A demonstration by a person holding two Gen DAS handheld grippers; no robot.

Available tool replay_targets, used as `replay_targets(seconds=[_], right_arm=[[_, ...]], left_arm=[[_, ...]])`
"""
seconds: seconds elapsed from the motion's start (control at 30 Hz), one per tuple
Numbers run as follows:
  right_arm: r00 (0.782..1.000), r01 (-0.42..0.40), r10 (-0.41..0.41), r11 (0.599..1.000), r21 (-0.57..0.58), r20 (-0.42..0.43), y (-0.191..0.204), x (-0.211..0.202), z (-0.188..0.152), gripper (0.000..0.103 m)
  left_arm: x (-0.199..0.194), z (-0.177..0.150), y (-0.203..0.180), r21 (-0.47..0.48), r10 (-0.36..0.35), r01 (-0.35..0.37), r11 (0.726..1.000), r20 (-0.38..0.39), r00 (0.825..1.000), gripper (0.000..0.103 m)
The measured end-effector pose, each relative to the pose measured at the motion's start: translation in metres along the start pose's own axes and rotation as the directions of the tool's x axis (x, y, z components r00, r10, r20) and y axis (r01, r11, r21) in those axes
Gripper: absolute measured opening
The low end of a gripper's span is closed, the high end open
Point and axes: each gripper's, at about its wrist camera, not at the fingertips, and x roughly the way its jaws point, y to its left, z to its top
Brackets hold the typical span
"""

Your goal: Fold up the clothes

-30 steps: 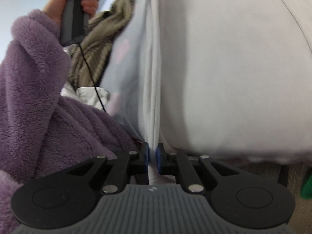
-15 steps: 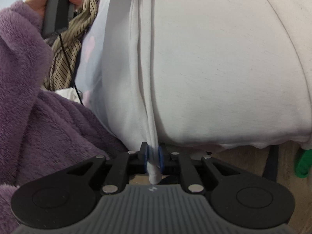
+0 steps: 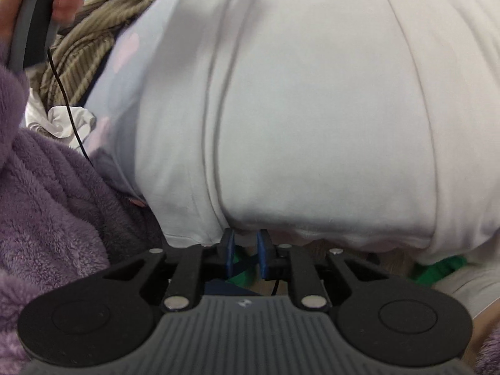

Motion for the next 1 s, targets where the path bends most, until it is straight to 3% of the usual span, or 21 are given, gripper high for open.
replay_targets(seconds=[0.1,0.2,0.47,0.5,0.53,0.63,0.77,0.83,0.93,1.0], right_arm=[[0.999,-0.016,0.017,1.0,-0.027,0.045,0.004,-0.004,0.003,0.021],[0.999,-0.04,0.041,0.999,-0.031,0.03,-0.001,-0.006,-0.001,0.033],[0.997,-0.076,0.075,0.989,-0.125,-0.006,0.015,0.017,0.005,0.037],[0.997,-0.075,0.073,0.988,-0.132,-0.02,0.017,0.02,0.005,0.032],[0.997,-0.08,0.076,0.988,-0.134,-0.031,0.017,0.021,0.004,0.007],[0.992,-0.123,0.119,0.985,-0.119,-0.047,0.018,0.013,0.003,0.007],[0.97,-0.242,0.24,0.969,-0.04,-0.045,0.012,0.0,0.003,0.007],[0.979,-0.198,0.197,0.98,-0.024,-0.053,0.007,0.001,0.002,0.007],[0.996,-0.05,0.044,0.996,-0.075,-0.082,0.005,0.009,0.0,0.005],[0.994,-0.055,0.048,0.996,-0.067,-0.101,0.003,0.015,0.0,0.005]], left_arm=[[-0.02,-0.026,0.001,0.01,-0.022,0.022,1.0,-0.011,1.0,0.049],[-0.036,-0.055,0.004,0.017,-0.058,0.059,0.998,-0.032,0.998,0.049],[-0.054,-0.139,0.001,-0.003,-0.133,0.134,0.991,-0.132,0.982,0.048],[-0.054,-0.144,-0.002,0.002,-0.14,0.141,0.99,-0.142,0.98,0.048],[-0.054,-0.148,-0.006,0.016,-0.142,0.146,0.989,-0.15,0.978,0.048],[-0.054,-0.153,-0.017,0.056,-0.169,0.18,0.982,-0.169,0.971,0.048],[-0.045,-0.157,-0.029,0.092,-0.206,0.229,0.969,-0.208,0.956,0.048],[-0.037,-0.159,-0.033,0.105,-0.198,0.228,0.968,-0.236,0.951,0.048],[-0.027,-0.165,-0.04,0.125,-0.197,0.237,0.964,-0.267,0.943,0.045],[-0.026,-0.165,-0.045,0.144,-0.206,0.254,0.957,-0.282,0.937,0.044]])
